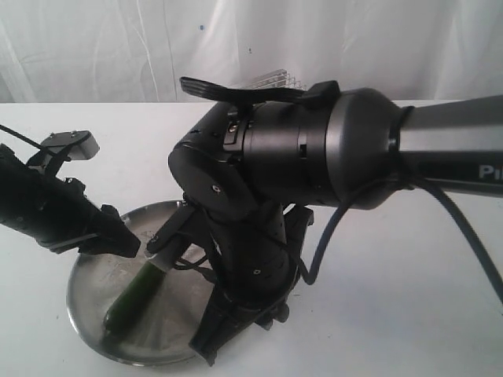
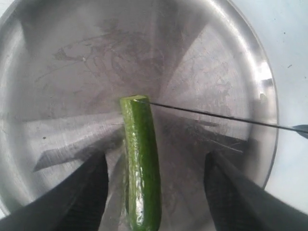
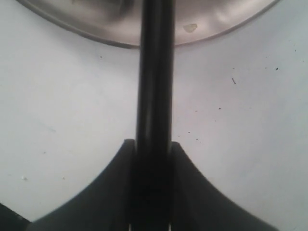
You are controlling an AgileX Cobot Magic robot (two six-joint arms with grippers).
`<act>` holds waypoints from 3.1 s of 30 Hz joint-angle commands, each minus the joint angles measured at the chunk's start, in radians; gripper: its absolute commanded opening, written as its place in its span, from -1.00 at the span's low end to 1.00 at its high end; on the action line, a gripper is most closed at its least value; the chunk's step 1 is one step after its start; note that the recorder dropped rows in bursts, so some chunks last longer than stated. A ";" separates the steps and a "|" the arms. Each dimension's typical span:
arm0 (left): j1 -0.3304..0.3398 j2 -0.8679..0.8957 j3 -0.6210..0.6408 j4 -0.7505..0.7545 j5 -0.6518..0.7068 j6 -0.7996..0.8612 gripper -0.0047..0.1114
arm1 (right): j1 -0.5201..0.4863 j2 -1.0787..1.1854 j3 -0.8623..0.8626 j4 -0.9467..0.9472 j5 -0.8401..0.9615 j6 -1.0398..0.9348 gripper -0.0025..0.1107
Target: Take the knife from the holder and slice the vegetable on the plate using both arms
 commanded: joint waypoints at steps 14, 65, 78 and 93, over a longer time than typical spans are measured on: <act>-0.003 -0.011 -0.004 -0.003 -0.157 -0.158 -0.23 | 0.013 0.017 0.003 0.005 -0.052 -0.044 -0.96; -0.003 0.055 -0.004 -0.162 -0.166 -0.174 -0.67 | 0.011 0.111 0.001 -0.107 -0.175 -0.042 -0.96; -0.003 0.055 0.003 -0.159 -0.179 -0.174 -0.47 | 0.011 0.111 0.001 -0.130 -0.175 -0.042 -0.96; -0.003 0.100 0.036 -0.255 -0.205 -0.138 -0.73 | 0.011 0.118 0.001 -0.126 -0.182 -0.031 -0.96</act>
